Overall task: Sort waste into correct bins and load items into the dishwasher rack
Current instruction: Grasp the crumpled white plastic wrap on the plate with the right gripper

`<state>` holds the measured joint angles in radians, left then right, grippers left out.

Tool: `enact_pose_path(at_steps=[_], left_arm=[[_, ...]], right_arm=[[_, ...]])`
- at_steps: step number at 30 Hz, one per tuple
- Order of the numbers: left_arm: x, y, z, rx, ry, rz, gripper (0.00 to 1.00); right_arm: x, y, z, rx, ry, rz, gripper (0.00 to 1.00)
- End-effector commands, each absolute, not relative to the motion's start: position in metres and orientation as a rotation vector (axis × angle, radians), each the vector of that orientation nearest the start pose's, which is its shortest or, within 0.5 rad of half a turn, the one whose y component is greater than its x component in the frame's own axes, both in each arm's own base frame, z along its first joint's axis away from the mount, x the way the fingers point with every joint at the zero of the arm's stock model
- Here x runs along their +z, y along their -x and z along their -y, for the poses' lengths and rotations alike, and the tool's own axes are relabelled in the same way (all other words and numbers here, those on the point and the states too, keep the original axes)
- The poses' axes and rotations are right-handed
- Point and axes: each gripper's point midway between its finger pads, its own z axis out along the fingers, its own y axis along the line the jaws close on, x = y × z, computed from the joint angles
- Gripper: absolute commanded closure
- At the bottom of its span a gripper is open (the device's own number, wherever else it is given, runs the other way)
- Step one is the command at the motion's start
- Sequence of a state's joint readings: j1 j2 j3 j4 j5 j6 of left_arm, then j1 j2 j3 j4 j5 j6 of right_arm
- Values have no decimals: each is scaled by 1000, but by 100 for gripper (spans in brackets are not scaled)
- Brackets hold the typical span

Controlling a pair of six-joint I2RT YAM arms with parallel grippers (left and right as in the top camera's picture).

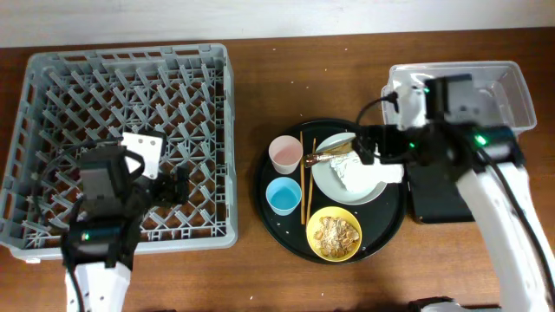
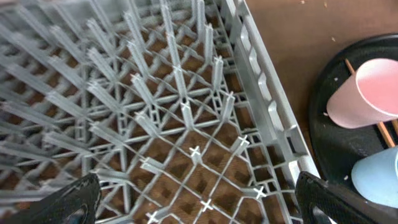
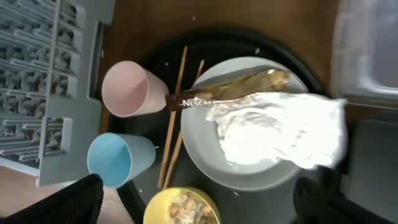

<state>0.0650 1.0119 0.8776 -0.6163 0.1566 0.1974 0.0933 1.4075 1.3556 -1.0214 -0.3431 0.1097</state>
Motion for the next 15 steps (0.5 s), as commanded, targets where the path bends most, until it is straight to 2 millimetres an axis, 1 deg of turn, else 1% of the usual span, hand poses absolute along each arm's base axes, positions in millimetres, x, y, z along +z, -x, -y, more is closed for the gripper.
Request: enact_pose_path(at_steps=[1, 2, 3, 4, 5, 7, 8, 9, 11, 13, 15], left_arm=[[192, -321, 9, -89, -233, -2321, 1], [187, -322, 9, -93, -233, -2339, 1], [182, -324, 9, -97, -233, -2356, 1], [178, -325, 9, -99, -232, -2367, 1], [174, -325, 9, -102, -232, -2379, 1], [166, -327, 9, -108, -231, -2405, 1], [162, -328, 9, -112, -230, -2420, 1], [159, -328, 9, -114, -230, -2429, 1], [155, -328, 9, -117, -229, -2441, 1], [153, -329, 9, -119, -229, -2450, 1], [151, -329, 9, -120, -229, -2456, 1]], right_arm=[[193, -349, -117, 736, 116, -2667, 5], [178, -358, -111, 715, -51, -2719, 2], [167, -364, -104, 667, -205, -2748, 2], [155, -369, -92, 574, -409, -2769, 2], [143, -372, -79, 456, -641, -2759, 3], [135, -375, -67, 278, -921, -2670, 4], [134, -376, -64, 182, -1002, -2612, 4], [133, -376, -64, 136, -1031, -2585, 4], [124, -375, -69, 92, -1035, -2590, 6], [109, -371, -72, 51, -1031, -2639, 8], [90, -368, -71, -1, -1032, -2692, 15]])
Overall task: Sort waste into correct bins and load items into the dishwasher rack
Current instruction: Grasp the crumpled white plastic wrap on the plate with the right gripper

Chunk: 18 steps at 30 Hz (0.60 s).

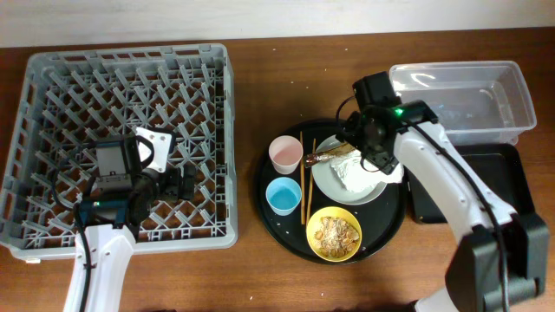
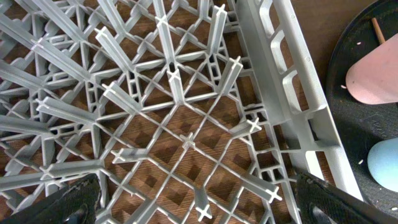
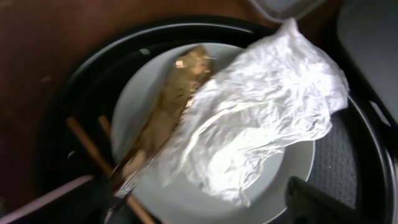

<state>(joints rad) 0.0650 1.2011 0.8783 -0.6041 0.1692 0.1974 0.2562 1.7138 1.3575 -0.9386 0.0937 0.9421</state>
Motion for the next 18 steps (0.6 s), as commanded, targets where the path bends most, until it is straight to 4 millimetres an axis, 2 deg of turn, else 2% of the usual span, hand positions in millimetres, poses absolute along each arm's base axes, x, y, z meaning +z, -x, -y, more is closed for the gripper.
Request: enact_pose_path(at_steps=[1, 3, 5, 11, 16, 18], left_arm=[[150, -329, 9, -120, -229, -2457, 1], [150, -329, 9, -120, -229, -2457, 1], [150, -329, 9, -120, -229, -2457, 1], [150, -329, 9, -120, -229, -2457, 1], [148, -325, 9, -124, -228, -2475, 1], [148, -325, 9, -124, -228, -2475, 0]], right_arm=[[79, -366, -71, -28, -1037, -2718, 19], [61, -364, -71, -71, -1009, -2775, 24], [48, -363, -71, -102, -978, -2813, 24], [30, -358, -69, -141, -930, -2857, 24], [5, -355, -67, -126, -866, -2846, 25], [-1, -359, -68, -109, -805, -2841, 28]])
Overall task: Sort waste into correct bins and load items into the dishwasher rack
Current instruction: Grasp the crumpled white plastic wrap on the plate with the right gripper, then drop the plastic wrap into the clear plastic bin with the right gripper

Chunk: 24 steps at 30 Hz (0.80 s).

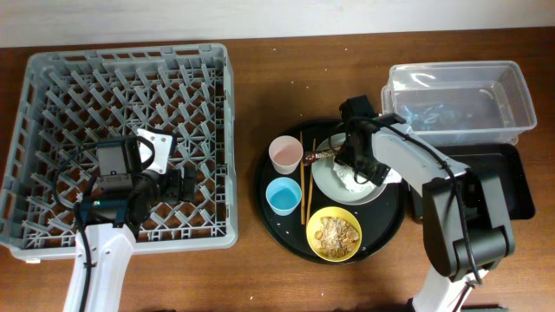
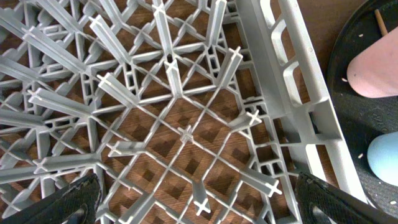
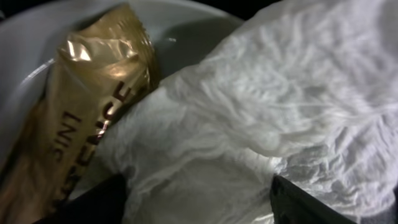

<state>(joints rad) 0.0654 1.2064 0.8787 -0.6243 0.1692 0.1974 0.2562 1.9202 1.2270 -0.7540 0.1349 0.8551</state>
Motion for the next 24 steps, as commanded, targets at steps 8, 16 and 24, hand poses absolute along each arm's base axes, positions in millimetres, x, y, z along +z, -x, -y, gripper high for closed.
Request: enact_pose_path(at_steps=[8, 16, 24], left_arm=[[148, -325, 9, -124, -228, -2475, 1], [148, -325, 9, -124, -228, -2475, 1], [148, -325, 9, -124, -228, -2475, 1]], right_arm=[[1, -344, -64, -158, -781, -2901, 96], [133, -355, -79, 8, -476, -2877, 96], [222, -409, 22, -87, -742, -2438, 96]])
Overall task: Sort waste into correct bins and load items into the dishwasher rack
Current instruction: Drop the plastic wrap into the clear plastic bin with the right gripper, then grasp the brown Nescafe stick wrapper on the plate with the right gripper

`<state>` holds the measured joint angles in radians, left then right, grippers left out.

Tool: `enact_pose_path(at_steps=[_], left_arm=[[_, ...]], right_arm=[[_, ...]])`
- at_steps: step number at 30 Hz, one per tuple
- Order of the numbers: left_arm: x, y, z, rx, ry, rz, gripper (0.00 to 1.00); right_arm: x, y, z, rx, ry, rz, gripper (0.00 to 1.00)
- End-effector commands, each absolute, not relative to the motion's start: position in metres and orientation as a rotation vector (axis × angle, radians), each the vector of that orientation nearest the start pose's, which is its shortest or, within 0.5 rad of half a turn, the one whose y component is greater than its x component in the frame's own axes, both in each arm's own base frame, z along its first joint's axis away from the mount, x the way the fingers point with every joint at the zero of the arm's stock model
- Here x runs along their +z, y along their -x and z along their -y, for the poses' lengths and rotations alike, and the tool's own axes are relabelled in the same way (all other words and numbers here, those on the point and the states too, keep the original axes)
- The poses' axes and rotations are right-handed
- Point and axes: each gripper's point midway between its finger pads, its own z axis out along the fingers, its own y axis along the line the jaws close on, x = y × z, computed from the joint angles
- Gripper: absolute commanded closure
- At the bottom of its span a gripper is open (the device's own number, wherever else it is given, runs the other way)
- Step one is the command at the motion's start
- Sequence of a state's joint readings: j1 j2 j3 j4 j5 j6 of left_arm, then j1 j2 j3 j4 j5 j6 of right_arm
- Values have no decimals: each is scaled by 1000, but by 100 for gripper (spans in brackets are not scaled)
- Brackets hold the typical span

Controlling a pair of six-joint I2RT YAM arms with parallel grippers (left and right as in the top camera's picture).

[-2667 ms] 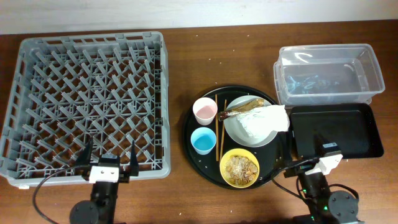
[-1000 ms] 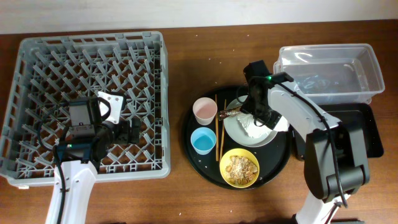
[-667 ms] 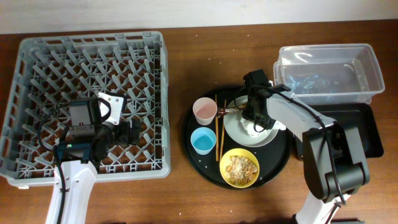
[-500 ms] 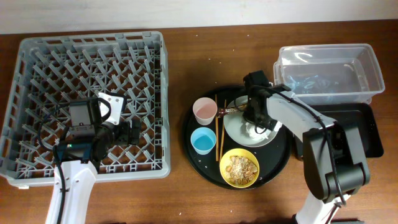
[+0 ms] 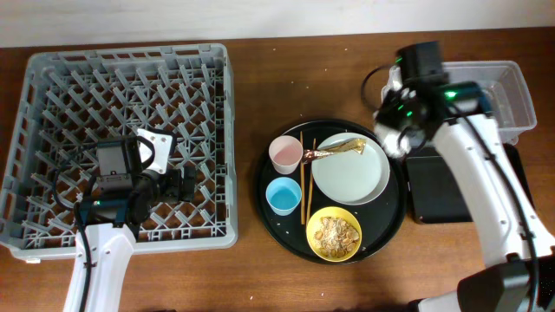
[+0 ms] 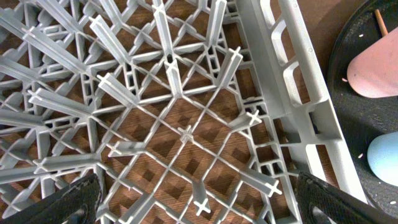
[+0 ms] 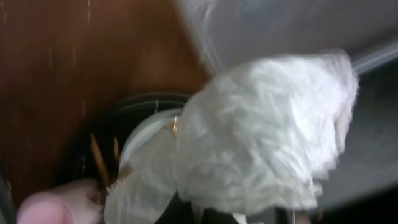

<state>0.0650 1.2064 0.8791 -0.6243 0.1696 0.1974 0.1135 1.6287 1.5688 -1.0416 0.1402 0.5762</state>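
My right gripper (image 5: 399,132) hangs above the tray's right edge, shut on a crumpled white napkin (image 7: 267,146) that hides its fingers. Below it the white plate (image 5: 351,173) carries only a gold wrapper (image 5: 334,152). On the black tray (image 5: 269,204) also stand a pink cup (image 5: 284,154), a blue cup (image 5: 284,196) and a yellow bowl of food scraps (image 5: 334,232), with chopsticks (image 5: 302,178) between cups and plate. My left gripper (image 6: 199,208) is open low over the grey dishwasher rack (image 5: 52,69), holding nothing.
A clear plastic bin (image 5: 499,87) stands at the back right, and a black bin (image 5: 438,191) sits in front of it beside the tray. The rack's right wall (image 6: 292,81) lies between my left gripper and the cups.
The right gripper was down on the napkin on the plate. Now it is raised toward the bins with the napkin in its grip. The plate keeps only the wrapper. The left arm is unmoved.
The right gripper was open above the plate with napkin and wrapper. It then stood lower over them, then pressed around the napkin, and now holds it clear of the plate. The left gripper shifted slightly over the rack early on and has stayed open.
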Motion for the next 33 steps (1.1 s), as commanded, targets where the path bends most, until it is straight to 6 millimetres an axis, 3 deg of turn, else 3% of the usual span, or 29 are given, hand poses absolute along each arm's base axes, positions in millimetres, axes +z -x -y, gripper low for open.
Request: enact_pose_path(at_steps=[1, 3, 6, 7, 8, 9, 10, 14, 16, 18, 21, 24, 26, 33], left_arm=[[148, -325, 9, -124, -228, -2475, 1], [148, -325, 9, -124, -228, -2475, 1], [148, -325, 9, -124, -228, -2475, 1], [148, -325, 9, -124, -228, -2475, 1], [148, -325, 9, -124, -228, -2475, 1], [148, -325, 9, -124, -228, -2475, 1], [148, -325, 9, -124, -228, -2475, 1], [148, -325, 9, -124, -228, -2475, 1], [148, -325, 9, -124, -228, -2475, 1], [148, -325, 9, -124, -228, -2475, 1], [148, -325, 9, -124, -228, -2475, 0], [148, -325, 9, -124, -228, -2475, 1], [148, -325, 9, -124, -228, -2475, 1], [148, -325, 9, -124, -228, -2475, 1]], right_arm=[[218, -426, 42, -112, -793, -2376, 96], [203, -454, 62, -142, -787, -2336, 96], [161, -488, 89, -174, -848, -2308, 96], [151, -495, 94, -176, -857, -2299, 79], [148, -498, 95, -185, -821, -2311, 34], [150, -498, 95, -194, -793, -2318, 14], [154, -498, 93, -185, -758, -2327, 2], [193, -483, 74, -54, -711, -2318, 1], [211, -466, 25, 259, -580, -2399, 1], [212, -443, -26, 509, -500, -2503, 11], [183, -418, -71, 511, -599, -2651, 21], [144, -406, -87, 334, -753, -2697, 34], [118, -406, -101, 304, -733, -2722, 41], [41, -400, -101, 178, -759, -2845, 44]])
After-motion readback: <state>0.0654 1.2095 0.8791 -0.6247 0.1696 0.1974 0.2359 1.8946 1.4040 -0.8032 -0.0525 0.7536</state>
